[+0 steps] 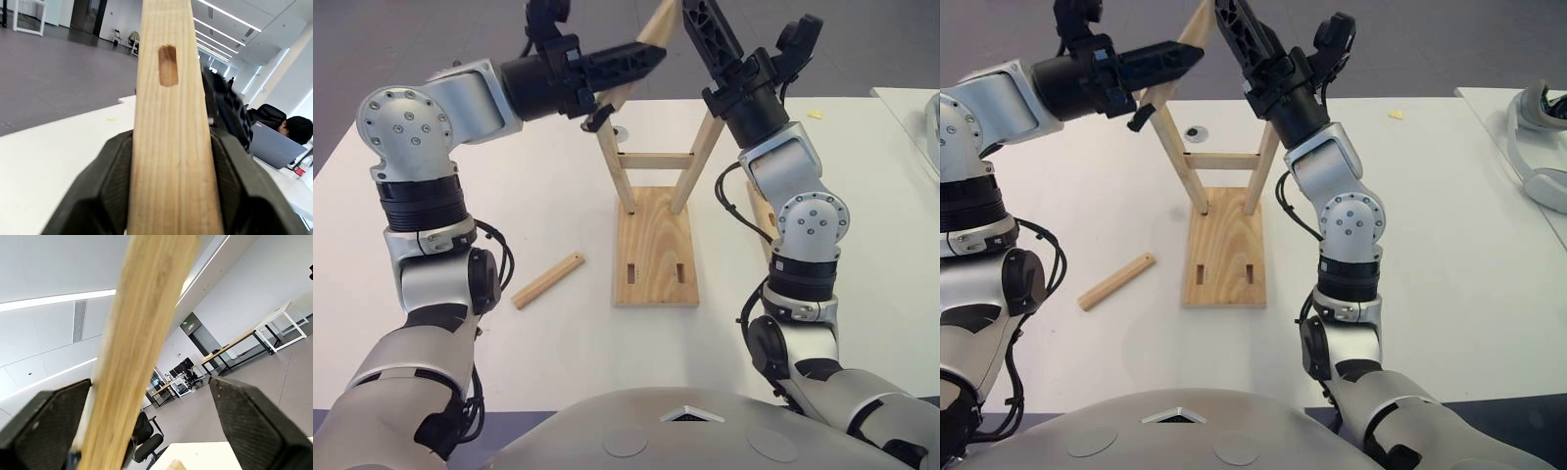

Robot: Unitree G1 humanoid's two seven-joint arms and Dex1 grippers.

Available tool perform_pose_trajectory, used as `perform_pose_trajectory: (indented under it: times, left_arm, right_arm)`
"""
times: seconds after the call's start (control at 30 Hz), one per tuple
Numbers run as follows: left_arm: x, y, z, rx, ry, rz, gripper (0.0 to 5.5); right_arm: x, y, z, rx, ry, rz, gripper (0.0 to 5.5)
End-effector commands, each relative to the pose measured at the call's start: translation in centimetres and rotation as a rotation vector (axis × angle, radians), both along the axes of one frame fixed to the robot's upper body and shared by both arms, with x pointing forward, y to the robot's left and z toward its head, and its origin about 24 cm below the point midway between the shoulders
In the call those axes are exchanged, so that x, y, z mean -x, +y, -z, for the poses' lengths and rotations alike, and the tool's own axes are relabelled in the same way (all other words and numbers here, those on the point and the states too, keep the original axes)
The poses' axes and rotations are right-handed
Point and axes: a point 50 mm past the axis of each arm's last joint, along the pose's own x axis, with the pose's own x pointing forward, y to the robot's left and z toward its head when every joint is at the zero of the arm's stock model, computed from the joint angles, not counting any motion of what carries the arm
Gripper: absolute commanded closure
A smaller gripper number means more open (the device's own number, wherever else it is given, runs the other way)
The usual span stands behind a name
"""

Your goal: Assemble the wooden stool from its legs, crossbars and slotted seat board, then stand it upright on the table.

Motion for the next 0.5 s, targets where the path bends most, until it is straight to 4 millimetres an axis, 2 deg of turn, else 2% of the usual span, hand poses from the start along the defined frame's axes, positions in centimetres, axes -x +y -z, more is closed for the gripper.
perform_pose_trajectory:
  times: [0.03, 0.13, 0.23, 0.3, 0.37, 0.43, 0.47, 0.5]
  left_arm:
    - [0.3, -0.2, -1.3, -0.008, -0.076, 0.004, 3.46]
    - [0.5, -0.4, -0.8, -0.041, -0.087, 0.007, 3.46]
    - [0.0, 1.3, -2.4, -0.067, -0.187, -0.118, 3.46]
    - [-0.4, 4.1, -4.5, -0.120, -0.316, -0.316, 3.46]
    - [-0.6, 8.9, -6.2, -0.221, -0.441, -0.618, 3.46]
    - [-0.9, 13.3, -4.8, -0.385, -0.452, -0.854, 3.46]
    - [-1.0, 14.8, -2.4, -0.487, -0.396, -0.908, 3.46]
    - [-0.8, 15.8, 0.9, -0.582, -0.312, -0.931, 3.46]
  right_arm:
    - [-0.2, -0.1, 0.6, 0.010, 0.022, 0.032, 1.07]
    - [-0.1, 0.2, 0.7, 0.008, 0.027, 0.023, 1.07]
    - [-0.1, 0.0, 0.6, 0.006, 0.023, 0.025, 1.07]
    - [-0.1, -0.2, 0.7, 0.004, 0.024, 0.040, 1.07]
    - [0.1, -0.6, 0.8, -0.002, 0.029, 0.062, 1.07]
    - [0.2, -0.9, 1.1, -0.007, 0.035, 0.083, 1.07]
    - [0.3, -1.0, 1.2, -0.009, 0.038, 0.088, 1.07]
    - [0.4, -1.1, 1.2, -0.010, 0.040, 0.093, 1.07]
